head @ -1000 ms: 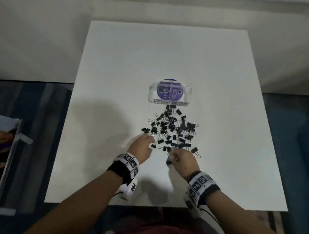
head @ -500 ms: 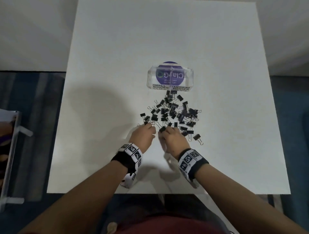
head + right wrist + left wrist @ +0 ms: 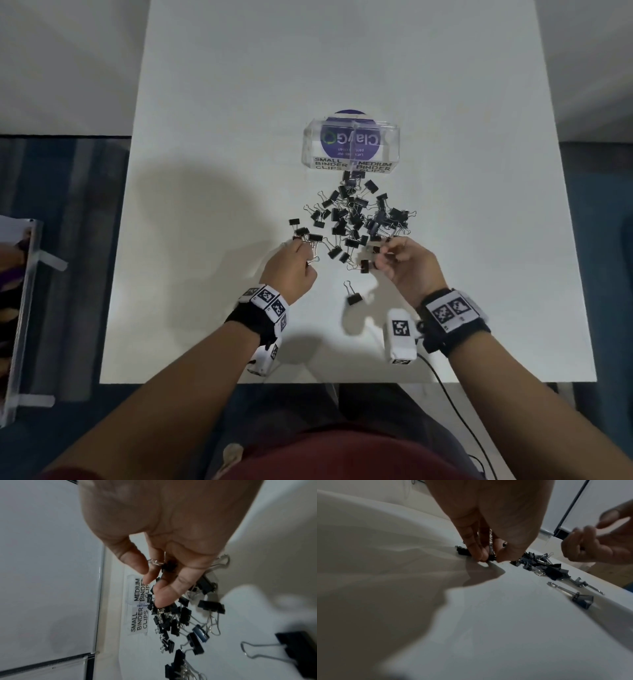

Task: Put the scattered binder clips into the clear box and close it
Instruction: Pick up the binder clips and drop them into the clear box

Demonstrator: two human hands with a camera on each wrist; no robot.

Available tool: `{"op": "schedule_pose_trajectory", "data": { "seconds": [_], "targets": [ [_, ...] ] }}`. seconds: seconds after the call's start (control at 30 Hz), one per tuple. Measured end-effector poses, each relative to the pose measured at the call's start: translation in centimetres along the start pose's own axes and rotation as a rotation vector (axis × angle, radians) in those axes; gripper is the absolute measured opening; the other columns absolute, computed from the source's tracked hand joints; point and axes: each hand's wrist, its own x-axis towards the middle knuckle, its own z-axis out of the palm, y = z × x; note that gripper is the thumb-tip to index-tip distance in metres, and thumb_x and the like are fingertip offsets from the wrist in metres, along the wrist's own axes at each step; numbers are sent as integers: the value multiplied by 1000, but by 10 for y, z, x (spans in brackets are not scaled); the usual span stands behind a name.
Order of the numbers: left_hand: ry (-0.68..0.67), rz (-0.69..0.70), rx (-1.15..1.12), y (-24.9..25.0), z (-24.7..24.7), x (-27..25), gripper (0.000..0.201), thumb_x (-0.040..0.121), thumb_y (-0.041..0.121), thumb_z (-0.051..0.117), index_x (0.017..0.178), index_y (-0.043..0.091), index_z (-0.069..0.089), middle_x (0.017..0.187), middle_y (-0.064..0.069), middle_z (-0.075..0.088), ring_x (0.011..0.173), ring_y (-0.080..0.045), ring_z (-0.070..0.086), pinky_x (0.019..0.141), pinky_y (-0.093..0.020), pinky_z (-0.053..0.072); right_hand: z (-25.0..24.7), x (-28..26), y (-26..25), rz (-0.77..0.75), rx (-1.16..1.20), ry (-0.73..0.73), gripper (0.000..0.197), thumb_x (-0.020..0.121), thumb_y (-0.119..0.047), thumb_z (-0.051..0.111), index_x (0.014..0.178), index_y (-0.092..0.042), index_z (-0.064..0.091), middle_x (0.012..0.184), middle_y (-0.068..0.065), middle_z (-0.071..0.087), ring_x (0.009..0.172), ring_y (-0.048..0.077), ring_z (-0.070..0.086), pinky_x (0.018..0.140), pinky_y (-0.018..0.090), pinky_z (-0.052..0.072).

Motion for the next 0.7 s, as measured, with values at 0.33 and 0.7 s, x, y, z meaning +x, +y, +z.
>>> {"op": "schedule_pose_trajectory", "data": {
  "seconds": [0.33,0.7],
  "targets": [
    [238,-617,-1209,-9,-30,-16,23,81,-14,44,79,4,60,76,-7,57,59,-7,61,68,-20,53,23,16,35,-434,-1592,44,17,82,-21,64,94,-12,56,81,-7,55,70,7,57,62,23,44],
    [46,-340,-297,-11,-36,32,25,79,26,68,101,16,60,70,5,51,68,-13,50,68,-26,42,23,25,52,-523,-1839,-4,23,89,-20,52,103,-2,53,100,14,59,87,31,58,65,31,41]
  ]
}}
